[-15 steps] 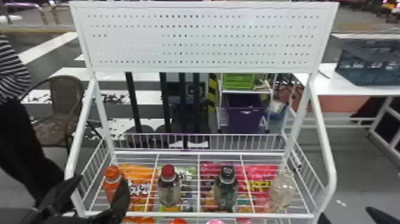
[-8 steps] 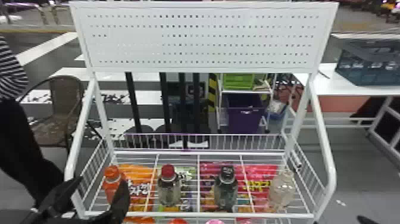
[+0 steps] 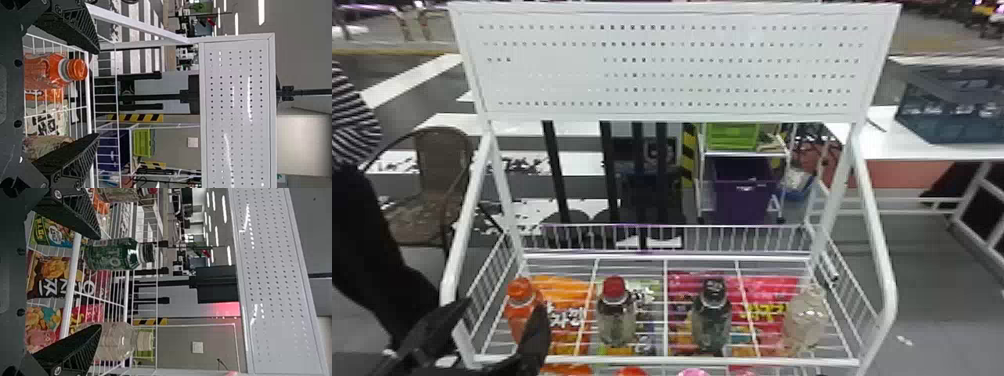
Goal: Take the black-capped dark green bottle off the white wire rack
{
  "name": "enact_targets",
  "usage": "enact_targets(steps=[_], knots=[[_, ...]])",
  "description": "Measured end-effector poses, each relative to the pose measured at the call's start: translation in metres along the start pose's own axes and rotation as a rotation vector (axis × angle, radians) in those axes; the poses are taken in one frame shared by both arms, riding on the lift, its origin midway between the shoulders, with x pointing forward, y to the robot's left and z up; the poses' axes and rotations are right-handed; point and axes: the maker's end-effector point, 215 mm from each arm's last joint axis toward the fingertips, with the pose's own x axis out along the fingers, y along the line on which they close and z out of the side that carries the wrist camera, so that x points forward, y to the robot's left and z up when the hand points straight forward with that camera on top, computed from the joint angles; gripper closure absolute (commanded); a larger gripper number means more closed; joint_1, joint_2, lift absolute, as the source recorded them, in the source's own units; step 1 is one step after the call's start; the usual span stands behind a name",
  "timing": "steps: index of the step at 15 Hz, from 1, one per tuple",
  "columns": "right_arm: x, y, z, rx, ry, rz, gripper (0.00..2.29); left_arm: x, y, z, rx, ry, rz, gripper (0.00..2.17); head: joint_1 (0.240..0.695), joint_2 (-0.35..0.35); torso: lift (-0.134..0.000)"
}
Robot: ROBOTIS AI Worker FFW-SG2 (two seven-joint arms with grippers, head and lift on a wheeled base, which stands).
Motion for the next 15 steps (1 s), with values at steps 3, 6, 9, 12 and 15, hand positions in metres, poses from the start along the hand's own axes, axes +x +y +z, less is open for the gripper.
enact_targets(steps=[3, 6, 9, 12, 15], knots=[[0.041, 0.021, -0.020, -0.010, 0.063, 0.031, 0.09, 0.002, 0.000, -0.001, 0.004, 0.006, -0.003, 0.14, 0.499, 0.000, 0.000], [0.074, 0.030, -0.032, -0.016, 0.101, 0.029, 0.09, 0.003, 0.001, -0.003, 0.009, 0.013, -0.001, 0.14, 0.499, 0.000, 0.000], [0.101, 0.032, -0.027, -0.041, 0.088, 0.017, 0.09, 0.003, 0.003, -0.006, 0.014, 0.020, -0.001, 0.14, 0.499, 0.000, 0.000], [0.121, 0.029, -0.029, -0.055, 0.100, 0.012, 0.09, 0.003, 0.002, -0.006, 0.018, 0.024, -0.009, 0.14, 0.499, 0.000, 0.000], [0.140, 0.029, -0.037, -0.055, 0.121, 0.020, 0.09, 0.002, 0.002, -0.004, 0.023, 0.025, -0.013, 0.14, 0.499, 0.000, 0.000]])
